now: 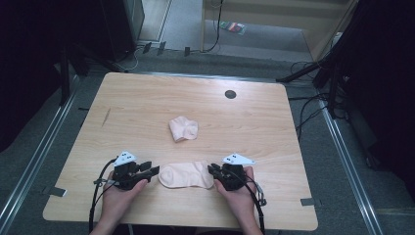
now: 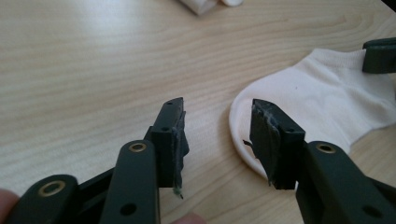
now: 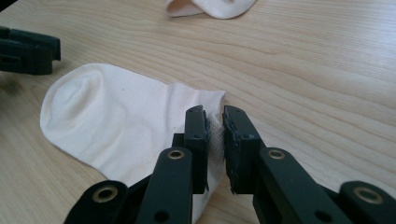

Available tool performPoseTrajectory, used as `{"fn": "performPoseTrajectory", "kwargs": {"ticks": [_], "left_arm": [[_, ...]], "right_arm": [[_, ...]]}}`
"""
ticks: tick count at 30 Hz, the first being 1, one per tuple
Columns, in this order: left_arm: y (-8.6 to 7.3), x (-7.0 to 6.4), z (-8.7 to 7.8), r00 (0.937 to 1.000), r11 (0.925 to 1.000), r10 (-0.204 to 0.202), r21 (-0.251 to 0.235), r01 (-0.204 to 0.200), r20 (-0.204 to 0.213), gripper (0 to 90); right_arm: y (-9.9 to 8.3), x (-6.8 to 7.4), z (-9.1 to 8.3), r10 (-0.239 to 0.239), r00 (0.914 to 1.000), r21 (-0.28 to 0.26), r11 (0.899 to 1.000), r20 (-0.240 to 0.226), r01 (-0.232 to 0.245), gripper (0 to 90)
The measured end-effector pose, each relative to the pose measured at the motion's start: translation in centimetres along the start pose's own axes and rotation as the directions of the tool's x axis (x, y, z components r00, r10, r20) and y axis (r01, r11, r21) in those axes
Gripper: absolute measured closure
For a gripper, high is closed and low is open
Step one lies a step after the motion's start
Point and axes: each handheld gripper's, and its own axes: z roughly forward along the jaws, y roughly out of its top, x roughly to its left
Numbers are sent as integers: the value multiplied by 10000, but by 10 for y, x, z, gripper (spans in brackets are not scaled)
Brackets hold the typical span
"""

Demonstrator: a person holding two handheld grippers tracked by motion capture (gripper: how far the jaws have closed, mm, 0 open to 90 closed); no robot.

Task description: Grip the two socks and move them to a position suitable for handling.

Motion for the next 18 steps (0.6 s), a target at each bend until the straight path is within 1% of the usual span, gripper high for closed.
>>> {"fn": "performPoseTrajectory", "kwargs": {"ticks": [3, 4, 5, 7, 8, 9, 10, 11, 12, 13, 14, 16, 18], "left_arm": [[-1, -1, 3, 9986, 9996, -86, 284, 72, 526, 580], [-1, -1, 4, 9975, 9995, -85, 314, 63, 696, 582], [-1, -2, 5, 9971, 9993, -77, 359, 50, 762, 593], [-2, -5, 8, 9989, 9988, 157, 464, -178, 448, 634], [-3, -6, 9, 9990, 9988, 241, 425, -257, 378, 658], [-2, -6, 9, 9991, 9986, 287, 426, -299, 303, 674], [-2, -6, 9, 9991, 9985, 293, 449, -307, 305, 697], [-2, -6, 9, 9990, 9985, 294, 461, -309, 330, 715], [-3, -5, 9, 9987, 9982, 323, 489, -342, 391, 732], [-3, -6, 10, 9985, 9981, 343, 490, -364, 423, 751], [-3, -7, 10, 9983, 9978, 400, 504, -421, 433, 762], [-3, -9, 10, 9981, 9971, 526, 526, -543, 320, 772], [-4, -11, 10, 9974, 9965, 663, 499, -676, 268, 803]], "right_arm": [[-1, -1, -1, 173, 9998, 58, 9998, -46, -172, 798], [-1, -1, 0, 194, 9998, 76, 9998, -105, -193, 762], [-1, -1, 0, 205, 9996, 54, 9998, -202, -204, 712], [0, -2, -2, 167, 9998, -12, 9999, -139, -167, 702], [0, -3, -5, 265, 9996, -97, 9996, -86, -266, 701], [0, -5, -8, 454, 9990, -282, 9986, 10, -453, 711], [0, -8, -12, 635, 9978, -490, 9968, 215, -624, 727], [0, -10, -15, 916, 9949, -656, 9939, 413, -888, 733], [-1, -13, -17, 1084, 9929, -787, 9914, 499, -1043, 734], [-2, -14, -18, 1174, 9918, -781, 9905, 511, -1133, 729], [-4, -14, -17, 1146, 9922, -634, 9917, 489, -1114, 720], [-7, -11, -12, 1044, 9942, -264, 9943, 264, -1037, 696], [-9, -6, -5, 678, 9971, 39, 9977, 348, -680, 699]]}}
